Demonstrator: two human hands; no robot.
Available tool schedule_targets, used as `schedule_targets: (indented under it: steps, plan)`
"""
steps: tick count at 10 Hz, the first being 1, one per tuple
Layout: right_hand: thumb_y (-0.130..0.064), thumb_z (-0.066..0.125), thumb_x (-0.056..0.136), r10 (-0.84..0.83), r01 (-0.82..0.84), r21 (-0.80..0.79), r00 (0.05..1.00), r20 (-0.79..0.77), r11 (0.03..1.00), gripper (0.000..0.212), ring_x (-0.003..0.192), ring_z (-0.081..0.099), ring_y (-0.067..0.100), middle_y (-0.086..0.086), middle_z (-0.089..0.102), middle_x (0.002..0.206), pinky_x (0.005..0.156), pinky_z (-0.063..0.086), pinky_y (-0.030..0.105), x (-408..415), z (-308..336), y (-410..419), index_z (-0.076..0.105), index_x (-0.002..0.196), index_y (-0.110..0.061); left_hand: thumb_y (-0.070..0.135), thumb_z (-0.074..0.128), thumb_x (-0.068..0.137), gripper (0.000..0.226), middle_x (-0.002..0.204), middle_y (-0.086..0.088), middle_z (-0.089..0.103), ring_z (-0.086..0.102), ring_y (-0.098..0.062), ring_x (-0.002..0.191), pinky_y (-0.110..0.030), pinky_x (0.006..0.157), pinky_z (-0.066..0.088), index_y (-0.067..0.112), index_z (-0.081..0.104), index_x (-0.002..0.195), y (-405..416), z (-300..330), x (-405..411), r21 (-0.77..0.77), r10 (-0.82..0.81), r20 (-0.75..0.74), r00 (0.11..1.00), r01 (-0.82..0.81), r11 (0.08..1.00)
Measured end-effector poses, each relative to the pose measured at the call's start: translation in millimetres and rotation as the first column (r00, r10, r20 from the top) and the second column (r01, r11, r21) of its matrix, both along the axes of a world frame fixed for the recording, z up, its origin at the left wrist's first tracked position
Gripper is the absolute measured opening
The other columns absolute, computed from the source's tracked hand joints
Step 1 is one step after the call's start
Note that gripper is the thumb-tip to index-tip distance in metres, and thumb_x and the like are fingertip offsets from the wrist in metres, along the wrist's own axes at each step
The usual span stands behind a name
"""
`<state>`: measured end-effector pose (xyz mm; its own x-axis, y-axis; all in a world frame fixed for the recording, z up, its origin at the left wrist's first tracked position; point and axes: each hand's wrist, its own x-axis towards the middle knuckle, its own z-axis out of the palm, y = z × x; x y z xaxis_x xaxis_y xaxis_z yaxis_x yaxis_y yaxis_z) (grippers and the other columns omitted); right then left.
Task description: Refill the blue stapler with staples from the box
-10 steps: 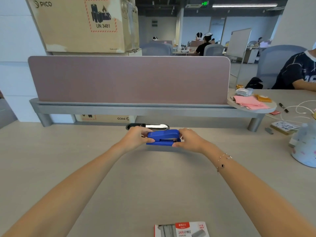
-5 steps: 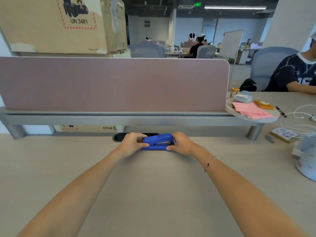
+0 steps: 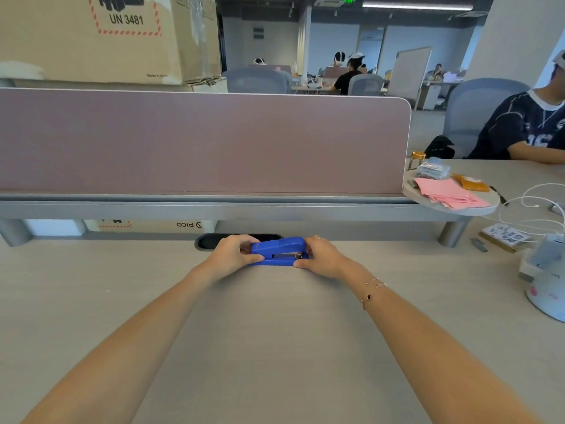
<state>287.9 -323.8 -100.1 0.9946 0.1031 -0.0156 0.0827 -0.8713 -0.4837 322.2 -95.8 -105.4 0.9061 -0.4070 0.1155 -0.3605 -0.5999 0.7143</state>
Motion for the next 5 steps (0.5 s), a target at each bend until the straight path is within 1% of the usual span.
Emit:
schedule_targets:
  steps: [1, 2, 3, 4, 5]
  plan:
    - [-0.032, 0.068, 0.078, 0.002, -0.002, 0.012, 1.0, 0.008, 1.0, 0.036, 0.094, 0.055, 0.029, 0.014, 0.058, 0.103, 0.087, 0.047, 0.042, -0.4, -2.0, -0.4, 0.056, 0.108, -0.015, 0.016, 0.076, 0.078, 0.02, 0.089, 0.006, 0.072, 0.067, -0.006, 0.082, -0.023, 0.081, 0.052, 0.025, 0.067, 0.094, -0.7, -2.4, 0.7, -0.012, -0.005, -0.005, 1.0, 0.005, 1.0]
    - [-0.032, 0.07, 0.077, -0.01, 0.01, 0.022, 1.0, 0.002, 1.0, 0.036, 0.094, 0.055, 0.029, 0.014, 0.058, 0.102, 0.088, 0.048, 0.043, -2.3, 0.2, 0.7, 0.058, 0.106, -0.014, 0.013, 0.075, 0.078, 0.022, 0.094, 0.002, 0.072, 0.067, -0.012, 0.086, -0.027, 0.084, 0.053, 0.023, 0.067, 0.096, -1.0, -1.1, -0.1, -0.006, -0.01, -0.005, 1.0, 0.01, 1.0]
    - [-0.031, 0.071, 0.076, -0.015, 0.015, 0.033, 1.0, 0.018, 0.999, 0.035, 0.092, 0.056, 0.029, 0.014, 0.059, 0.099, 0.085, 0.049, 0.043, -0.6, -1.5, -1.2, 0.06, 0.103, -0.012, 0.01, 0.075, 0.078, 0.033, 0.1, -0.001, 0.07, 0.066, -0.013, 0.09, -0.032, 0.09, 0.053, 0.018, 0.065, 0.108, -1.2, -3.9, 1.1, -0.009, 0.001, -0.017, 1.0, -0.001, 1.0]
    - [-0.028, 0.073, 0.074, -0.019, 0.015, 0.069, 0.998, 0.054, 0.998, 0.036, 0.093, 0.058, 0.027, 0.01, 0.064, 0.097, 0.083, 0.05, 0.042, -6.9, -1.1, 0.5, 0.061, 0.104, -0.013, 0.013, 0.077, 0.076, 0.061, 0.116, -0.004, 0.062, 0.06, -0.015, 0.101, -0.036, 0.1, 0.047, 0.013, 0.05, 0.131, 0.0, -2.4, -6.0, 0.008, 0.061, -0.037, 0.997, -0.061, 0.998]
    - [-0.025, 0.075, 0.073, -0.077, 0.061, 0.142, 0.99, 0.114, 0.988, 0.052, 0.108, 0.054, 0.024, 0.009, 0.06, 0.117, 0.094, 0.044, 0.035, -15.9, 1.7, -2.7, 0.055, 0.12, -0.014, 0.025, 0.08, 0.073, 0.077, 0.118, 0.004, 0.049, 0.05, -0.014, 0.111, -0.03, 0.101, 0.04, 0.017, 0.04, 0.138, 9.4, 2.1, -14.3, 0.021, 0.118, 0.003, 0.993, -0.118, 0.993]
